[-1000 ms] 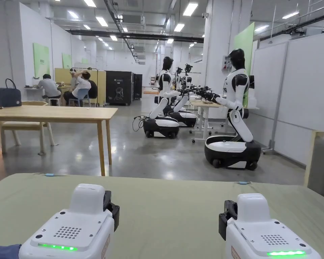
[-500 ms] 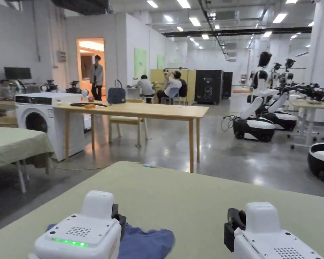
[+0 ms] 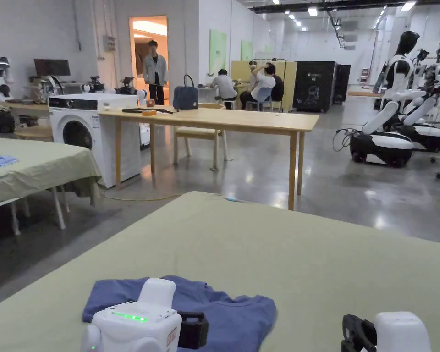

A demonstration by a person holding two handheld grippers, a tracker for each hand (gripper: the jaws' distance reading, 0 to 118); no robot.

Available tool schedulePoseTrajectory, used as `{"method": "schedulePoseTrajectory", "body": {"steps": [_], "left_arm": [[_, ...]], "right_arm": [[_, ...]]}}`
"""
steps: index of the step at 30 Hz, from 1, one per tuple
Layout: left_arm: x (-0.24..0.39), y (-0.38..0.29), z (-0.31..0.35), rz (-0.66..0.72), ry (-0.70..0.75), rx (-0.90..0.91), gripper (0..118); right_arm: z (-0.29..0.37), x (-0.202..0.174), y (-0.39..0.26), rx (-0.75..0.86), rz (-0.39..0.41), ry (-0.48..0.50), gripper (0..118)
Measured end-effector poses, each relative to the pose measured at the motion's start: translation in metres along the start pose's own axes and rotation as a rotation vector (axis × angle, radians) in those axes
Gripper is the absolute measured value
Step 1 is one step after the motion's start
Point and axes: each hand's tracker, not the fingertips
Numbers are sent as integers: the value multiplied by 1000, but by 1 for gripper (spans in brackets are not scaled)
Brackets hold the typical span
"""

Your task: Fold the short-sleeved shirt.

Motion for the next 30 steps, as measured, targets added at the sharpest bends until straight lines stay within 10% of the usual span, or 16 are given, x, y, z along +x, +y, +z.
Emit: {"method": "schedulePoseTrajectory", "body": {"steps": [10, 11, 14, 22, 30], "left_arm": [[46, -44, -180, -15, -74, -430, 113], [48, -49, -179, -66, -33, -453, 103], [38, -28, -149, -25, -61, -307, 9], [49, -6, -112, -27, -123, -207, 8], [216, 64, -2, -117, -461, 23, 8]], "right_arm": [[-19, 24, -46, -145, -19, -131, 0], [-18, 25, -49, -157, -15, -142, 0], [-8, 25, -53, -158, 0, -172, 0], [34, 47, -53, -129, -110, -192, 0], [113, 111, -41, -45, -172, -323, 0]]}}
